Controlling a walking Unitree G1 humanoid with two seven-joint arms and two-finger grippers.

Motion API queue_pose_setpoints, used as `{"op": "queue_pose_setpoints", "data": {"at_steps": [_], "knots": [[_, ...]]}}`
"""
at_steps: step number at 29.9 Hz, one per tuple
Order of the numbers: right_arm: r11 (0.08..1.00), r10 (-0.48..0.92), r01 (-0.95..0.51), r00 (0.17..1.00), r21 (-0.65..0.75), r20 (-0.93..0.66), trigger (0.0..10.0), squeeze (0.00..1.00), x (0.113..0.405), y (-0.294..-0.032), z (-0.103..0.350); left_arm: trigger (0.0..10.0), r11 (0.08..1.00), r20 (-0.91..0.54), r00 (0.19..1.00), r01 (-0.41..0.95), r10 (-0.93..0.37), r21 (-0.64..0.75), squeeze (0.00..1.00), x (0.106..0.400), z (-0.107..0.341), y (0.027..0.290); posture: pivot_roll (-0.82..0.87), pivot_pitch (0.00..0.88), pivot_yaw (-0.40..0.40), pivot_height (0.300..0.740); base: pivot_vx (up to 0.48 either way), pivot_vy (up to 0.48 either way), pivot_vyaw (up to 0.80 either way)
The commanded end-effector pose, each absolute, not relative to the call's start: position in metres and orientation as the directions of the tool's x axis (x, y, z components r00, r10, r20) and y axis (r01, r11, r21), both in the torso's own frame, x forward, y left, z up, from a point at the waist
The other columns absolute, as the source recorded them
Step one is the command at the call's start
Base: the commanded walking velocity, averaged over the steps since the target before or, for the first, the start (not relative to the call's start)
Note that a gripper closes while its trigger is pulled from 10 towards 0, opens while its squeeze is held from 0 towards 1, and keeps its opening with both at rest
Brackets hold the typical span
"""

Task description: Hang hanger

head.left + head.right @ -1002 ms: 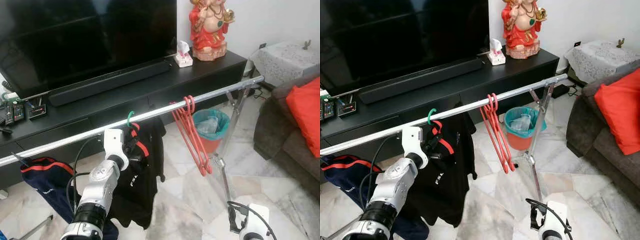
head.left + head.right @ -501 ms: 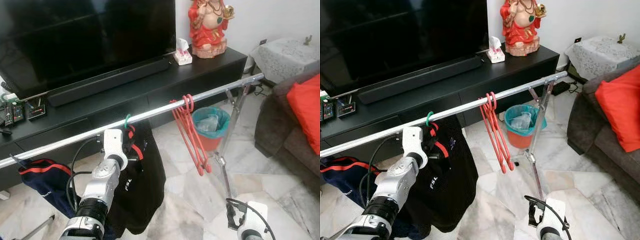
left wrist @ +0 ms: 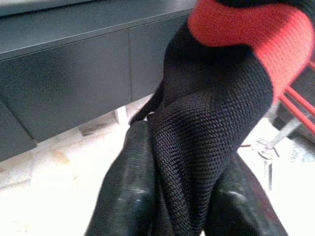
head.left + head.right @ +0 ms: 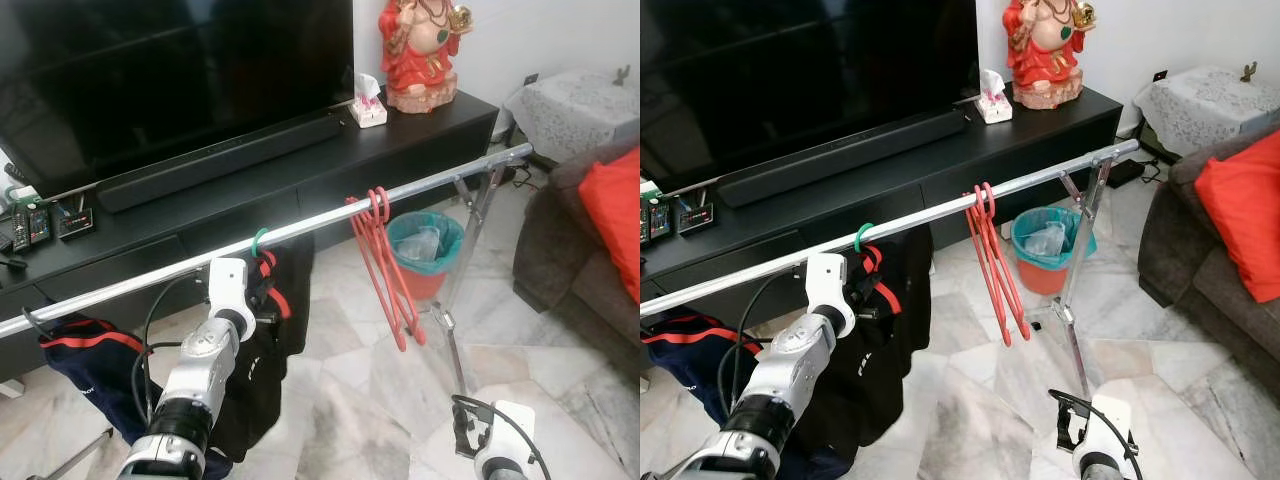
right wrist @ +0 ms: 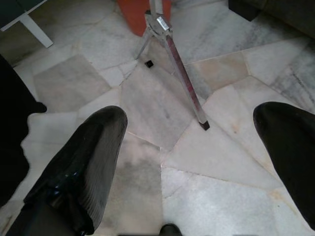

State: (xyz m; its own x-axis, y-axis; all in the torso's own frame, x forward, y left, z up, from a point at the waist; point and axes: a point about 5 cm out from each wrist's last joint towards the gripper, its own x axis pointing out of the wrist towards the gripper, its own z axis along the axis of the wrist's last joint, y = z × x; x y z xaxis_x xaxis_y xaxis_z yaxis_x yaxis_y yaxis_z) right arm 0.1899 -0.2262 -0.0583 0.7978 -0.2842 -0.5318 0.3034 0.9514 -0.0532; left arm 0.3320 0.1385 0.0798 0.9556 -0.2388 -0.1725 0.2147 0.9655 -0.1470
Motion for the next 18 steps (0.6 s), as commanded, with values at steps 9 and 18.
{"op": "queue_pose_setpoints", "data": {"at_steps": [9,18], "knots": [[0.953,-0.282,0.301,0.82,-0.043,-0.499,10.0,0.0,0.195,-0.222,-0.054,10.0,0.941,-0.121,0.94,0.3,-0.32,-0.156,1.0,0.314,0.087,0.151,-0.06,0.0,0.114,0.74,0.0,0.0,0.0],[0.955,-0.277,0.291,0.823,-0.05,-0.497,10.0,0.0,0.193,-0.223,-0.054,10.0,0.846,-0.098,0.846,0.503,-0.524,-0.175,1.0,0.27,0.105,0.17,-0.03,0.0,0.096,0.74,0.0,0.0,0.0]]}}
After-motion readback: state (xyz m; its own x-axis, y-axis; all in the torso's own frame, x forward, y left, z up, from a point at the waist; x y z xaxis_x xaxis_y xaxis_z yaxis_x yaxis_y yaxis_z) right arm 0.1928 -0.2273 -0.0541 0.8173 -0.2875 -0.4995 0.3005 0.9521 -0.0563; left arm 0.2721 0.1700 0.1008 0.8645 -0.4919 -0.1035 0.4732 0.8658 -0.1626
